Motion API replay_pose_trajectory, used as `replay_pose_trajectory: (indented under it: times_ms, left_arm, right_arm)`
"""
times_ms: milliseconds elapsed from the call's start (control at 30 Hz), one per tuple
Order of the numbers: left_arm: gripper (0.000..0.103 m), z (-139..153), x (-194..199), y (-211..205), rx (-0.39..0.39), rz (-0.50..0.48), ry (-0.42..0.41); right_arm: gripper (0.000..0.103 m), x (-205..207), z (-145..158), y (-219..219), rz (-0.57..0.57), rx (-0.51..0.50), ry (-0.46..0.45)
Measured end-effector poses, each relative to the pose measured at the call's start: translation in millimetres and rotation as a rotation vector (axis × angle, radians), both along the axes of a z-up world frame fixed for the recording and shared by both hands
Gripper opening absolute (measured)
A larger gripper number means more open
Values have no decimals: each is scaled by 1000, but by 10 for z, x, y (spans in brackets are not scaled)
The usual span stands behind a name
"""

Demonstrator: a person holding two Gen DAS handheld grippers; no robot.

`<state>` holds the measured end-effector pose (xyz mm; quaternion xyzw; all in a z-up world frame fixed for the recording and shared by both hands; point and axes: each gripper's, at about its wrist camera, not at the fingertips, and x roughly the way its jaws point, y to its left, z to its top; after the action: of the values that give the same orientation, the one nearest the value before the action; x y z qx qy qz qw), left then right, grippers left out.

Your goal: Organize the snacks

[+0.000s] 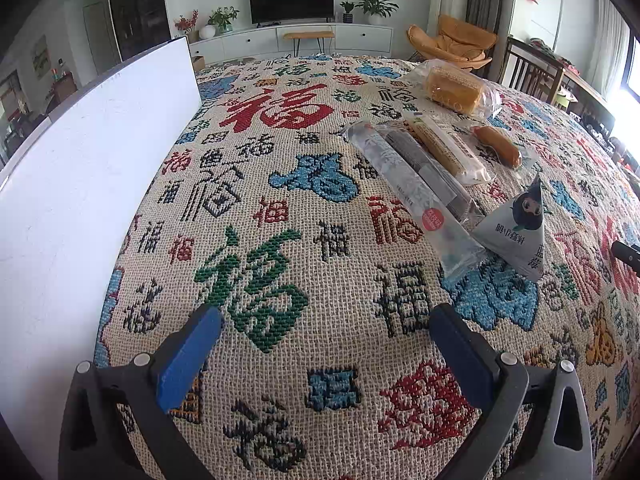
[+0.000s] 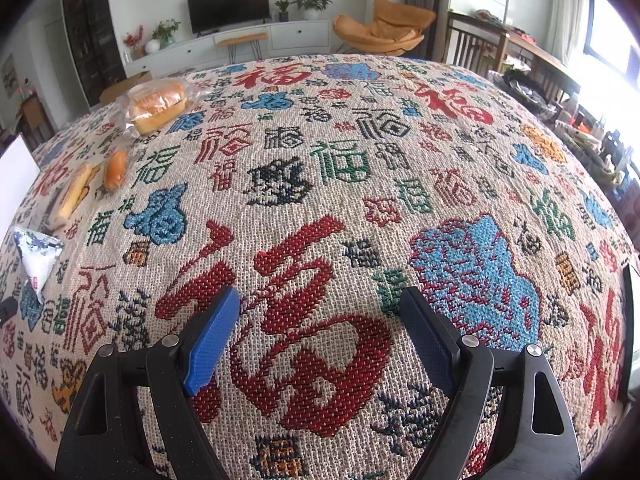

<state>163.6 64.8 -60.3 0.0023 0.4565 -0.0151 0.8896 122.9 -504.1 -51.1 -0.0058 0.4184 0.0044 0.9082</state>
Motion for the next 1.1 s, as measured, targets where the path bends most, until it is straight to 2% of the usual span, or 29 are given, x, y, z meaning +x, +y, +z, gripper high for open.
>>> replay_pose_trajectory:
  times_ms: [367, 467, 533, 633, 667, 700, 767, 800, 867, 967, 1100]
  left_arm:
    - [103, 16, -26, 23, -10, 2, 0]
    - [102, 158, -8, 90, -141, -31, -13]
    - [102, 300, 97, 152, -227, -13, -22]
    - [102, 459, 368, 152, -280, 20, -15]
    - [99, 475, 433, 122, -282, 27, -11]
    - [97, 481, 519, 87, -279, 34, -4]
    - [83, 443, 641, -20, -239, 40, 17]
    - [78, 400, 707, -85, -200, 37, 37]
    - [62, 298, 786, -177, -132, 41, 78]
    - [61, 148, 849, -198, -131, 38, 115]
    - [61, 98, 947, -344, 3, -7, 114]
  right_arm:
    - [85, -2, 1, -3, 0, 0, 0]
    - [85, -1, 1, -3, 0, 0, 0]
    - [85, -1, 1, -3, 0, 0, 0]
    - [85, 0, 2, -3, -1, 0, 0]
    - [85, 0, 1, -1, -1, 0, 0]
    - [85, 1, 2, -2, -1, 0, 0]
    - [85, 2, 2, 0, -1, 0, 0]
    - [85, 0, 2, -5, -1, 0, 0]
    - [85, 2, 1, 0, -1, 0, 0]
    - [85, 3, 2, 0, -1, 0, 0]
    - [85, 2, 2, -5, -1, 0, 0]
